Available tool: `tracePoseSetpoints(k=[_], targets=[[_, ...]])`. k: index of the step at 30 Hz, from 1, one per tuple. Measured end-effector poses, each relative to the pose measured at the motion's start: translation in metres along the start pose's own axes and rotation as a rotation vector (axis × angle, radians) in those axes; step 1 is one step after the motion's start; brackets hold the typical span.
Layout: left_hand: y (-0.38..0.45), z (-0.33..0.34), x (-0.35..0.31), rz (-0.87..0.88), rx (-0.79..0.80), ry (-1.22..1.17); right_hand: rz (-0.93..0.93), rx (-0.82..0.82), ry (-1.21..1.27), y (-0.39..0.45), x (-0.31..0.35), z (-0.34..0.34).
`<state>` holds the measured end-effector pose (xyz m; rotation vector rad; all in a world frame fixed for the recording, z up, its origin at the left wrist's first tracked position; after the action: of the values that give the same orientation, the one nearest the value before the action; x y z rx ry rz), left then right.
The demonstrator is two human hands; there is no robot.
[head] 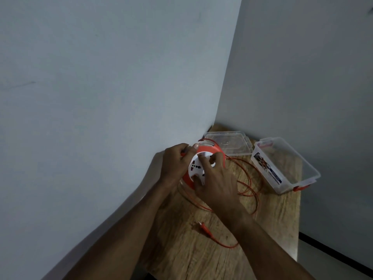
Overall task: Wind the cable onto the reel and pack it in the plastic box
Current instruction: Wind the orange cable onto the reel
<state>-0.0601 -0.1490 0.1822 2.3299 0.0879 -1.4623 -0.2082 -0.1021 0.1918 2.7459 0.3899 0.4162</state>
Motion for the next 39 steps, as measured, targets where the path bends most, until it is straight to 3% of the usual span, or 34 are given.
tracePoseSetpoints(k=[3,7,11,14,17,19,21,23,25,28,31,34,39], targets=[[0.0,0.001,-0.003,0.039,0.011,0.044,0.024,-0.008,0.03,0.005,-0.004,0.004],[-0.001,0.001,-0.004,0.067,-0.026,0.075,0.158,0.014,0.269,0.006,-0.014,0.005],[-0.007,0.002,-0.004,0.071,-0.075,0.088,0.411,-0.17,0.611,0.002,-0.018,0.008],[-0.01,0.004,-0.009,0.104,-0.128,0.153,0.786,-0.205,0.863,-0.003,-0.023,0.02],[-0.012,0.008,-0.014,0.198,-0.125,0.237,1.313,-0.027,1.406,-0.011,-0.02,0.047],[-0.012,0.009,-0.013,0.214,-0.12,0.255,1.416,0.075,1.694,-0.007,-0.005,0.057],[-0.01,0.005,-0.01,0.188,-0.124,0.254,1.465,0.066,1.81,-0.006,-0.003,0.065],[-0.007,0.001,-0.005,0.151,-0.12,0.241,1.392,0.166,1.773,-0.007,-0.001,0.059],[-0.005,-0.004,0.001,0.089,-0.105,0.176,1.197,0.205,1.485,-0.01,-0.012,0.041],[-0.004,-0.01,0.006,0.004,-0.104,0.034,0.687,-0.036,0.77,-0.012,-0.026,0.0],[0.001,-0.012,0.004,0.021,-0.094,0.018,0.282,-0.212,0.28,-0.015,-0.009,-0.022],[0.003,-0.006,0.001,0.05,-0.054,0.038,0.099,-0.101,0.073,-0.005,0.002,-0.007],[0.0,-0.004,-0.006,0.093,-0.022,0.057,0.039,-0.011,0.059,0.002,0.004,0.003]])
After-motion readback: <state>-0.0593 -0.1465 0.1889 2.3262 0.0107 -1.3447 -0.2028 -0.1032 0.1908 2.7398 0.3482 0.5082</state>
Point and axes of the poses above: each hand's wrist, its own y-axis towards the middle knuckle, its own z-axis out of the palm, x = y × z, the point moved 6 cm from there along y, towards the middle knuckle, and after that the axes turned 1 degree about -y, right-handed, at the moved point
